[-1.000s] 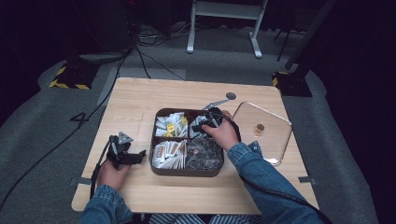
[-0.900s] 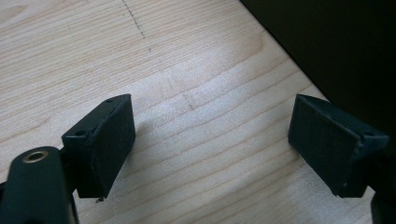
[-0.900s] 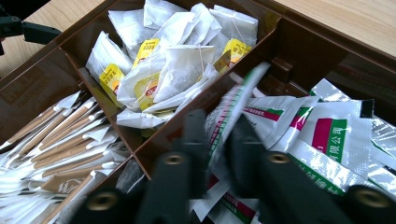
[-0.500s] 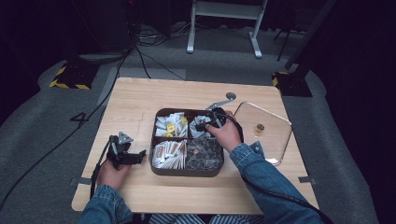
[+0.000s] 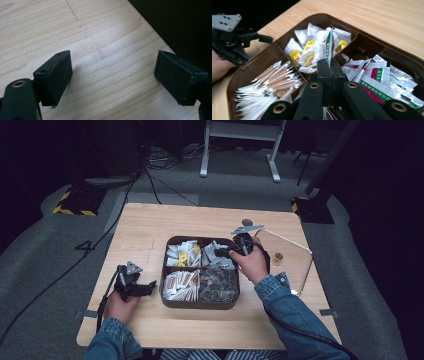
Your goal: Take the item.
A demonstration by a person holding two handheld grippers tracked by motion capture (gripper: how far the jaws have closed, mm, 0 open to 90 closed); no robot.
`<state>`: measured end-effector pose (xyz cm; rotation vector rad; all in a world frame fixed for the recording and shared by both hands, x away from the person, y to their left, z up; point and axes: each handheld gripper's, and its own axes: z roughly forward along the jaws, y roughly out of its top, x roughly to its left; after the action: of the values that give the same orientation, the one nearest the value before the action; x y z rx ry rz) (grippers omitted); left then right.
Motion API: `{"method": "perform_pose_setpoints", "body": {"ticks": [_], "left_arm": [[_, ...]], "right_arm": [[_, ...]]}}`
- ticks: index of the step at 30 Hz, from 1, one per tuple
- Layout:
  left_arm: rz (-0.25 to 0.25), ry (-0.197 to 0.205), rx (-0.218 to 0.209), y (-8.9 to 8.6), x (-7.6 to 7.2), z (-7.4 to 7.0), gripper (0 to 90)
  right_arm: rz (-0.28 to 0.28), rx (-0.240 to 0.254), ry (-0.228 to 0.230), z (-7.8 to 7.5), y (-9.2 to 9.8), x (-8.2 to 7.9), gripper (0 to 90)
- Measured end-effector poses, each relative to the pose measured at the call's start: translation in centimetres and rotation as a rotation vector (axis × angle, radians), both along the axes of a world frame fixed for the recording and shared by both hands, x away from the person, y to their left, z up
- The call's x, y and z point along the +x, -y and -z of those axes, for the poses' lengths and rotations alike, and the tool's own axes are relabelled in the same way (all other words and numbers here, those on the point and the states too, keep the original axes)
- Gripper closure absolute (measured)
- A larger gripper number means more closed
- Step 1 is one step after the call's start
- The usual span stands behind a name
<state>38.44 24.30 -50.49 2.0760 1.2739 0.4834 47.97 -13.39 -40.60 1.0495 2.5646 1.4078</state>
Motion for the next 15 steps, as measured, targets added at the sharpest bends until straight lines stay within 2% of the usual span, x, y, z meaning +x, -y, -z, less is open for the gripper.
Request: {"method": "perform_pose_setpoints", "body": {"ticks": [15], "left_arm": [[0.002, 0.0, 0.0, 0.0, 0.0, 0.0, 15.3]], "right_arm": [[-0.015, 0.076, 0.036, -2.3, 2.6, -1.8, 90.0]]}}
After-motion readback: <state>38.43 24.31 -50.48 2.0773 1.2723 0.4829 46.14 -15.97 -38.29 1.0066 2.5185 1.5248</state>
